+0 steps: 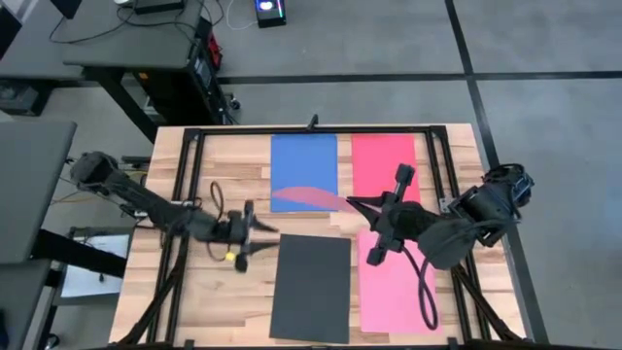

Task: Organize paper
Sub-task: Stack the pink paper on top of the pink paper

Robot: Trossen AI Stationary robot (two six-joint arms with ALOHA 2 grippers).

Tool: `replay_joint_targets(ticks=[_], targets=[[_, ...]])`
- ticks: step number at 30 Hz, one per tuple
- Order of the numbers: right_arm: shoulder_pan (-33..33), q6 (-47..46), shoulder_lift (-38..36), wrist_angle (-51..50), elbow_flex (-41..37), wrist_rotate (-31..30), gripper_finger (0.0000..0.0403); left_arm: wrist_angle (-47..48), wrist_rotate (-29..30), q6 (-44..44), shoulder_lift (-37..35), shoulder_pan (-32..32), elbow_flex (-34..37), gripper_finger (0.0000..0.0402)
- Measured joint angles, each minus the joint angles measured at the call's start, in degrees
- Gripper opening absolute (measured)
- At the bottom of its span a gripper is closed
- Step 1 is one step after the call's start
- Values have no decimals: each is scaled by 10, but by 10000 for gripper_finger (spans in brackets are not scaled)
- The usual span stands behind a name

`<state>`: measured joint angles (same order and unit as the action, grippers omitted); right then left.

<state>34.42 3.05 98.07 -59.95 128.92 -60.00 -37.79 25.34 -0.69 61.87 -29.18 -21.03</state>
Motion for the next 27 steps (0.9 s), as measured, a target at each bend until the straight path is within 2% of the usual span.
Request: replay_joint_targets(ticks=[4, 9, 13, 17, 21, 27], targets=[[7, 13, -2, 26, 0, -2, 0, -36, -87, 0, 18, 102, 0, 156], [8, 20, -3, 40, 0, -2, 0, -146, -192, 27, 69, 200, -5, 199], [3, 24, -3, 41, 0, -2, 0, -253, -278, 41, 140, 241, -25, 234], [-6, 32, -3, 47, 0, -2, 0, -344, -362, 50, 222, 254, -61, 259], [-16, 36, -3, 49, 0, -2, 0, -399, -372, 44, 293, 264, -97, 269], [-25, 39, -3, 48, 0, -2, 0, -491, -371, -17, 362, 294, -135, 270]])
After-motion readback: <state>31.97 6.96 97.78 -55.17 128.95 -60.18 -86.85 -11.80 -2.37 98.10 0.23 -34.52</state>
